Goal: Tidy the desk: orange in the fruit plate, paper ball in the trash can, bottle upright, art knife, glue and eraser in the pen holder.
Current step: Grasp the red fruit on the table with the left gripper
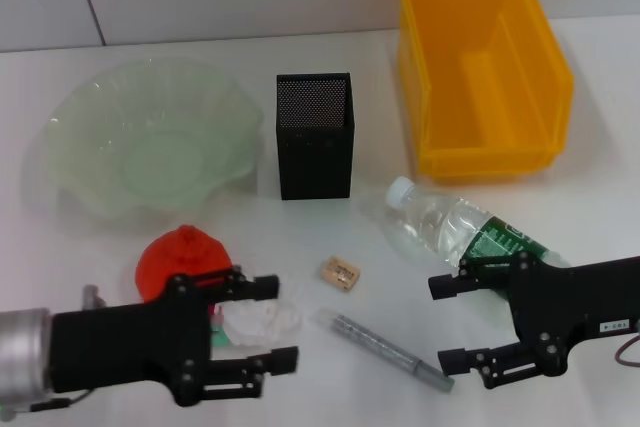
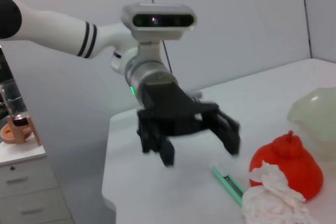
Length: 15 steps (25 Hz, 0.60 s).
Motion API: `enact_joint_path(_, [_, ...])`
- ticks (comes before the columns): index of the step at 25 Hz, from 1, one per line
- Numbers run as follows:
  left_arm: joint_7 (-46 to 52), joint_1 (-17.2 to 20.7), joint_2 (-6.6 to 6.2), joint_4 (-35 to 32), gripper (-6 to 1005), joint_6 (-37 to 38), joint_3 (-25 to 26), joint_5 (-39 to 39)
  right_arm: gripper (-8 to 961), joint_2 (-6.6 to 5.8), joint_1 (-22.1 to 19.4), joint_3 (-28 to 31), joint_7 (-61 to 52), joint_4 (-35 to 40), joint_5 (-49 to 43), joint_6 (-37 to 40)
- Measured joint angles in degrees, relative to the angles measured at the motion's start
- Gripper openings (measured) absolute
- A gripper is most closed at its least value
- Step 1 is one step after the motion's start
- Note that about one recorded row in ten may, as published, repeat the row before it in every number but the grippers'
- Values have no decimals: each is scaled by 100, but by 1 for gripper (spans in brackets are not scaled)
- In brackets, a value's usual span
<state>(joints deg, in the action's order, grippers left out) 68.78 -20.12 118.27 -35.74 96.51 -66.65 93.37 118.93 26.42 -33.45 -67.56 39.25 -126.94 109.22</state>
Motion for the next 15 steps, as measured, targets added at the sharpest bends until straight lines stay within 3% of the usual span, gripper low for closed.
enact_joint_path(4, [-300,256,2,-233,776,422,748,-39,788,-9,-41,46,0,45,12,2])
enact_joint_path(8, [-897,518,31,-400,775,382,1504,-40,788,-10,-57,49,3,45,14,1])
enact_joint_path(15, [-1659,333,45,266,731,-615,1613,-84,788,-6,-82,59,11,40,25,-1])
